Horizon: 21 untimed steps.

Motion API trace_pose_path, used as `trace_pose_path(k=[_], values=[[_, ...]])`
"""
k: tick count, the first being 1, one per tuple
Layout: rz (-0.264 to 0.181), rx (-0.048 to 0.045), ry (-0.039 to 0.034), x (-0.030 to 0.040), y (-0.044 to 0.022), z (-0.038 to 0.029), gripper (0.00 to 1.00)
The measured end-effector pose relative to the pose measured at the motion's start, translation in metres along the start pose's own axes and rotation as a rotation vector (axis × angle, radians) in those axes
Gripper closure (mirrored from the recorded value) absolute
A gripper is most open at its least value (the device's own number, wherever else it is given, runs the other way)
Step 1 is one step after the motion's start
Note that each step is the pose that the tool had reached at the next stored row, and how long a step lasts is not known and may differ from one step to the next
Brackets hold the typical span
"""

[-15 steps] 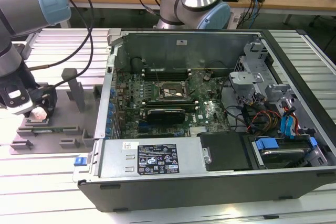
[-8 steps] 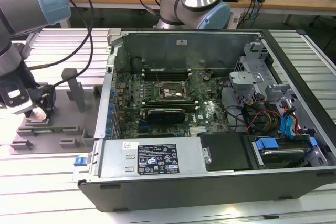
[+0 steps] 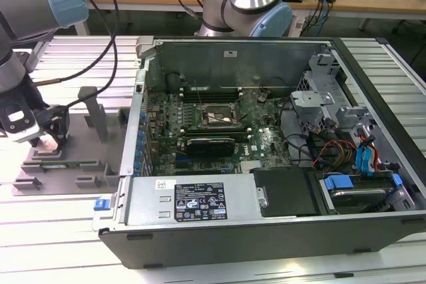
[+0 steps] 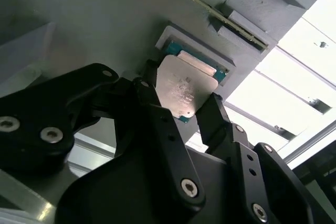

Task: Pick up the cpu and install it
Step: 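Pick up the cpu and move it towards the insertion slot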

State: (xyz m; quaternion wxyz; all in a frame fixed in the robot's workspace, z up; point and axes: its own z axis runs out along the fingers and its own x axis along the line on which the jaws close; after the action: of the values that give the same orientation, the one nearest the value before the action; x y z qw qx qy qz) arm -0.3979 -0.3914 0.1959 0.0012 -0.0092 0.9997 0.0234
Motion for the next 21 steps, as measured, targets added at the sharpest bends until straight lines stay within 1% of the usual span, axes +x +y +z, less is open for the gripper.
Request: trace_pose_path(k=[1,3,9,11,12,13,14,17,19,21], values=[[0.0,0.0001,0.0001,0.0,0.0001,-0.0031,0.45],[0.0,0.0001,0.0001,0.0,0.0007,-0.0147,0.45],[0.0,0.0,-0.0001,-0.0001,0.0007,-0.0155,0.45],[0.0,0.0,0.0,0.0,0.0009,-0.0191,0.45],[0.0,0.0001,0.0001,0.0,0.0011,-0.0225,0.45],[0.0,0.0001,0.0001,-0.0001,0.0011,-0.0242,0.45],[0.0,-0.0002,-0.0003,-0.0001,0.0011,-0.0226,0.45],[0.0,0.0,-0.001,-0.0001,0.0006,-0.0143,0.45],[0.0,-0.0015,-0.0011,0.0,0.0005,-0.0095,0.45],[0.0,-0.0015,-0.0011,-0.0001,0.0006,-0.008,0.45]])
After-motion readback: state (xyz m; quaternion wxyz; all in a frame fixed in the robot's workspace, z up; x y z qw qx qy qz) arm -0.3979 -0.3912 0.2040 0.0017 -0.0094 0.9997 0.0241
